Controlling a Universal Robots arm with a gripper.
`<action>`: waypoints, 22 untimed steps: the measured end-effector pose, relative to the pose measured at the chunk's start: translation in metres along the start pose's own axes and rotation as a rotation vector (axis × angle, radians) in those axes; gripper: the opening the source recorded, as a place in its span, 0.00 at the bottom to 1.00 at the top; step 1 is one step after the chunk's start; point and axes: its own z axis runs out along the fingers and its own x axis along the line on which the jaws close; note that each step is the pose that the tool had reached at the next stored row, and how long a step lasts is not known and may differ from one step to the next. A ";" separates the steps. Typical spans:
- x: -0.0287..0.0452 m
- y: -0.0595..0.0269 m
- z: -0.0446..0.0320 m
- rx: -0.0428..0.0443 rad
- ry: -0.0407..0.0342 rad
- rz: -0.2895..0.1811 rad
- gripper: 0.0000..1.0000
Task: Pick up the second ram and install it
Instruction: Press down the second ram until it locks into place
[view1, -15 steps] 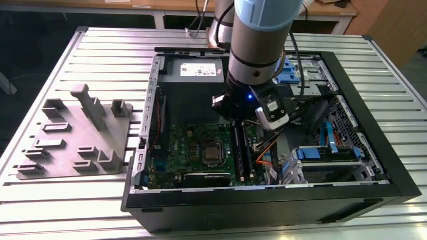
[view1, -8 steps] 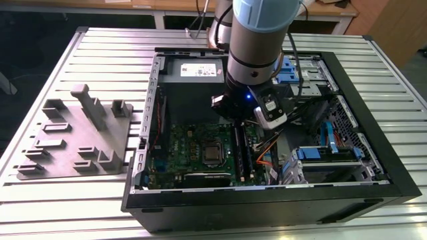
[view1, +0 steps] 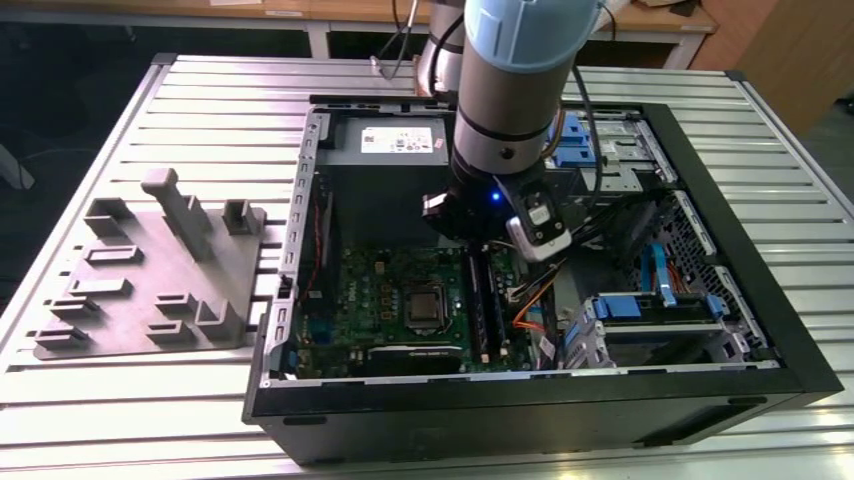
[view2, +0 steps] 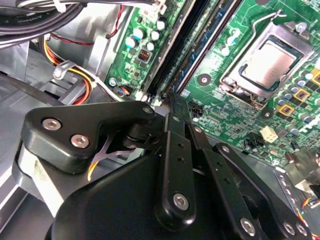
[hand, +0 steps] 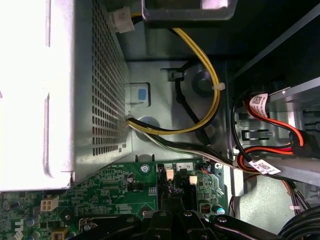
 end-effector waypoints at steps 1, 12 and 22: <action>0.0000 0.0000 0.0000 0.0003 0.0001 0.000 0.10; 0.0001 -0.0003 0.0031 0.0001 0.0000 0.000 0.10; 0.0003 -0.0008 0.0064 0.0001 0.0003 0.000 0.10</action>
